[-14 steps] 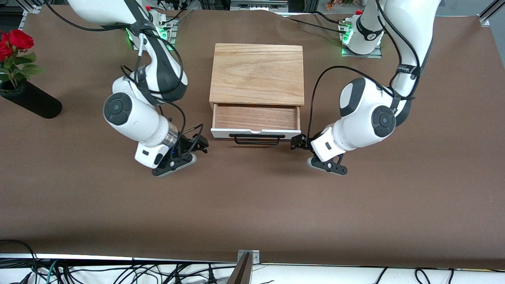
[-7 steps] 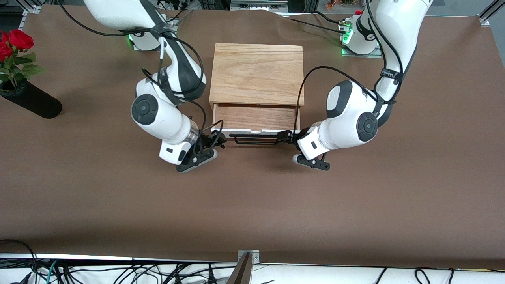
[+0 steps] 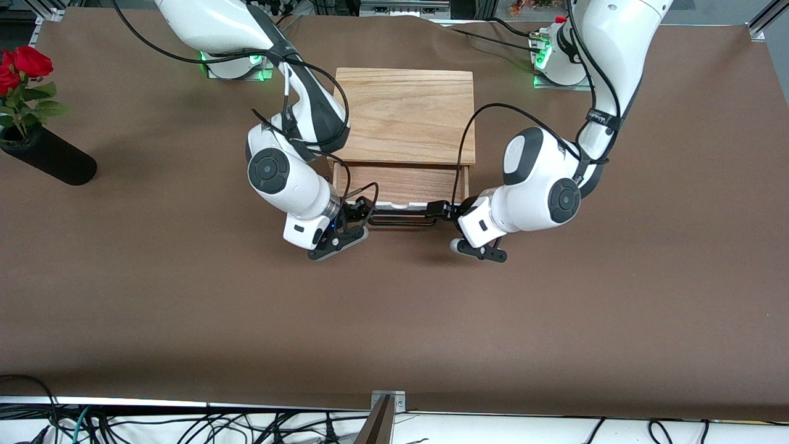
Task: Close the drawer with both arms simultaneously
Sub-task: 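Push the white drawer front into the wooden box with both grippers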
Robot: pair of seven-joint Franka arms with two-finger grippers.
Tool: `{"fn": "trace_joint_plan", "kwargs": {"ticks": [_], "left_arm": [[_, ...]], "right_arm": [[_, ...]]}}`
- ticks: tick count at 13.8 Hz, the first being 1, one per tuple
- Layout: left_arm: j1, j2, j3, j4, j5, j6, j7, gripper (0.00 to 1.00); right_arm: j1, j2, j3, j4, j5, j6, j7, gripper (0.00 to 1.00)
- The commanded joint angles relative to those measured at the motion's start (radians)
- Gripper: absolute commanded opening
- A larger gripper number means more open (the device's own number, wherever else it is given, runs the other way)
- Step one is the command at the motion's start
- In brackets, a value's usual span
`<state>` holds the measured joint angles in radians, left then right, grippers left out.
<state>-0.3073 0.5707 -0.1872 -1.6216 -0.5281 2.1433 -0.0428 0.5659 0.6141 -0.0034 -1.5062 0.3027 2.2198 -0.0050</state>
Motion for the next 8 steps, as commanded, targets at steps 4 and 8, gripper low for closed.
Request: {"fn": "trace_joint_plan", "kwargs": {"ticks": [4, 8], "left_arm": [[-0.019, -0.011, 0.003, -0.034, -0.027, -0.063, -0.014, 1.0], [-0.019, -0.012, 0.005, -0.032, -0.026, -0.146, -0.048, 1.0]], "right_arm": [[0.025, 0.012, -0.007, 0.021, 0.055, -0.019, 0.003, 1.0], [0.048, 0.012, -0.007, 0.018, 0.055, -0.064, 0.003, 1.0]]}}
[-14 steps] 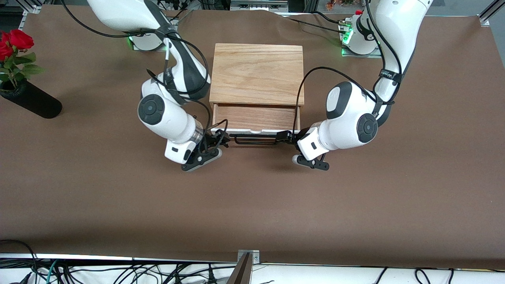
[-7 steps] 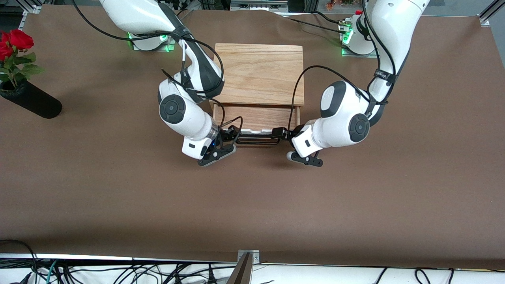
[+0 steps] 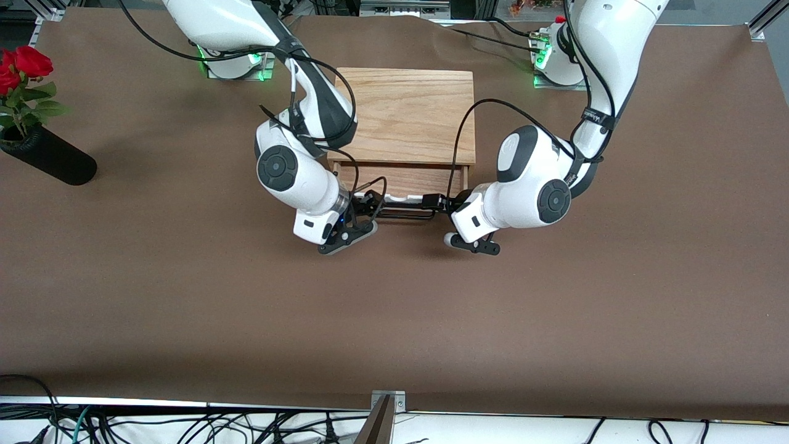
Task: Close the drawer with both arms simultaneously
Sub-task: 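Push the white drawer front into the wooden box with both grippers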
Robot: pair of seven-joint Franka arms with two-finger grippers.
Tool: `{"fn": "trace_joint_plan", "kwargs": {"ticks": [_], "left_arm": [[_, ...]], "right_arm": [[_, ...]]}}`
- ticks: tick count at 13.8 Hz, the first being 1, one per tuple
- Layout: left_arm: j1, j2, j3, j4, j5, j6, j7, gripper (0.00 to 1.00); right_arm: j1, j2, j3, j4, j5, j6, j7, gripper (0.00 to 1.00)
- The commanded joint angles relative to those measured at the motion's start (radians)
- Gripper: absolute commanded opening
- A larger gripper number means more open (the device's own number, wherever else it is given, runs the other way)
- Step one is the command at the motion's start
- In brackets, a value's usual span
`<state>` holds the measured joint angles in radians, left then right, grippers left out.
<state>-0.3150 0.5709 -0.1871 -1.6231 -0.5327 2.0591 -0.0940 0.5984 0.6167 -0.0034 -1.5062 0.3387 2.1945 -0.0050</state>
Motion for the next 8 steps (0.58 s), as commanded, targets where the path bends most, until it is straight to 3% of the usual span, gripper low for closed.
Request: {"fn": "trace_joint_plan", "kwargs": {"ticks": [1, 8], "left_arm": [[-0.012, -0.013, 0.005, -0.031, -0.021, -0.065, 0.001, 1.0], [-0.012, -0.011, 0.005, -0.032, -0.012, -0.154, -0.035, 1.0]], "right_arm": [[0.018, 0.008, -0.007, 0.018, 0.019, -0.065, 0.003, 1.0], [0.043, -0.003, -0.007, 0.02, 0.019, -0.206, 0.002, 1.0]]}}
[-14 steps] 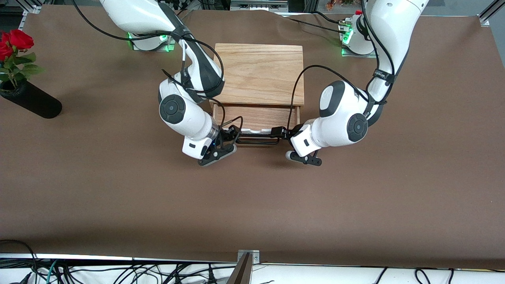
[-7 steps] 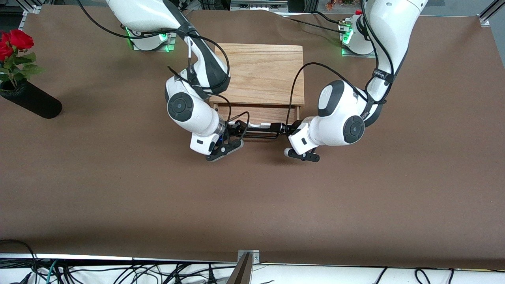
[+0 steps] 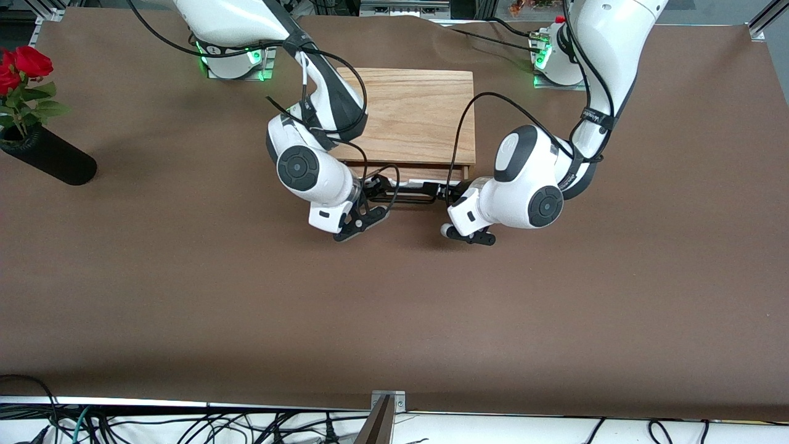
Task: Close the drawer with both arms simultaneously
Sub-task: 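Push the white drawer front into the wooden box with both grippers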
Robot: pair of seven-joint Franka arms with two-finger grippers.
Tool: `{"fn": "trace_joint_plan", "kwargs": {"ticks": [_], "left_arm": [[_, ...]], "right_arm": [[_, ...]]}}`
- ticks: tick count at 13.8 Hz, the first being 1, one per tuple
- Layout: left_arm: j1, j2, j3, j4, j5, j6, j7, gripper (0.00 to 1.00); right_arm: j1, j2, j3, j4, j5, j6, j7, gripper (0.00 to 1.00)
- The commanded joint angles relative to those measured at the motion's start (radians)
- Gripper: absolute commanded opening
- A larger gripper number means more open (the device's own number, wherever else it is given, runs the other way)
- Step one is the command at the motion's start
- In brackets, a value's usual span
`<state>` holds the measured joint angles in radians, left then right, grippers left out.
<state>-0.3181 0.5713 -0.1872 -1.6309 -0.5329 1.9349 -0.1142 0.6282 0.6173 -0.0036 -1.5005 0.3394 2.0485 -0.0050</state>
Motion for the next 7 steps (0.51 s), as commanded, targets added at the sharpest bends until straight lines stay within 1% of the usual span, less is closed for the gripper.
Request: {"fn": "trace_joint_plan", "kwargs": {"ticks": [1, 3, 5, 7], "left_arm": [[-0.009, -0.011, 0.005, -0.024, -0.012, -0.046, -0.031, 1.0], [-0.01, -0.01, 0.005, -0.024, -0.012, -0.063, -0.05, 1.0], [-0.012, -0.01, 0.005, -0.024, -0.009, -0.085, -0.062, 1.0], [-0.013, -0.01, 0.005, -0.023, -0.006, -0.108, -0.062, 1.0]], "right_arm": [[0.013, -0.004, -0.006, 0.016, 0.018, -0.088, 0.002, 1.0], [0.015, -0.005, -0.006, 0.016, 0.018, -0.135, 0.002, 1.0], [0.013, -0.007, 0.011, 0.016, 0.017, -0.168, 0.003, 1.0], [0.015, -0.007, 0.014, 0.017, 0.017, -0.195, 0.003, 1.0]]}}
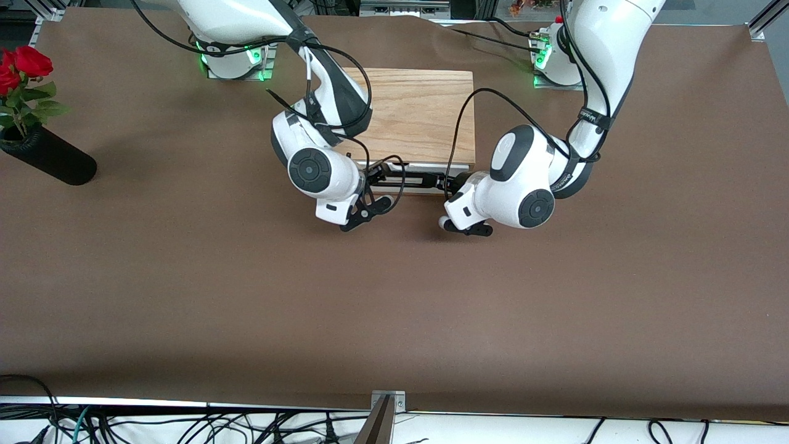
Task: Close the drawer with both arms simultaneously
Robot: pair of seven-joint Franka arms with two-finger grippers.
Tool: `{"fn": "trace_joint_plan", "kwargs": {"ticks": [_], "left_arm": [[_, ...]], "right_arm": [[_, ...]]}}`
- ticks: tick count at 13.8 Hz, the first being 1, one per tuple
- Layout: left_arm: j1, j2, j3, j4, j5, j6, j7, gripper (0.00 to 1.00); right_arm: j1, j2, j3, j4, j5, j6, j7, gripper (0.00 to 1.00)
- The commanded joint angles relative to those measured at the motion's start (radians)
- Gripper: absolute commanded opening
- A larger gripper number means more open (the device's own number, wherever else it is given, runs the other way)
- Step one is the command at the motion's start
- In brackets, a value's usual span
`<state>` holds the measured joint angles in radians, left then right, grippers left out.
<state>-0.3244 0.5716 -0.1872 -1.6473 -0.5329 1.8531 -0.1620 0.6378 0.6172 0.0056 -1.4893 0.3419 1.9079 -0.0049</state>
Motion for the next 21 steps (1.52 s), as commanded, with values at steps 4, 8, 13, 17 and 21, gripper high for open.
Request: {"fn": "trace_joint_plan", "kwargs": {"ticks": [4, 8, 13, 17, 21], "left_arm": [[0.005, -0.015, 0.012, 0.01, 0.008, -0.046, -0.011, 1.0], [0.039, -0.062, 0.018, 0.043, 0.082, -0.08, -0.013, 1.0], [0.116, -0.186, 0.018, 0.057, 0.236, -0.11, -0.01, 1.0], [0.205, -0.289, 0.018, 0.121, 0.359, -0.187, -0.001, 1.0], [0.242, -0.344, 0.021, 0.207, 0.482, -0.287, -0.001, 1.0]], "right_arm": [[0.005, -0.007, 0.027, 0.006, 0.014, -0.081, 0.003, 1.0], [-0.01, -0.017, 0.017, 0.033, 0.005, -0.095, -0.012, 1.0], [-0.084, -0.014, 0.013, 0.145, -0.001, -0.084, -0.01, 1.0], [-0.138, -0.024, -0.01, 0.204, -0.133, -0.095, -0.018, 1.0], [-0.142, -0.057, -0.122, 0.237, -0.195, -0.124, -0.017, 1.0]]}}
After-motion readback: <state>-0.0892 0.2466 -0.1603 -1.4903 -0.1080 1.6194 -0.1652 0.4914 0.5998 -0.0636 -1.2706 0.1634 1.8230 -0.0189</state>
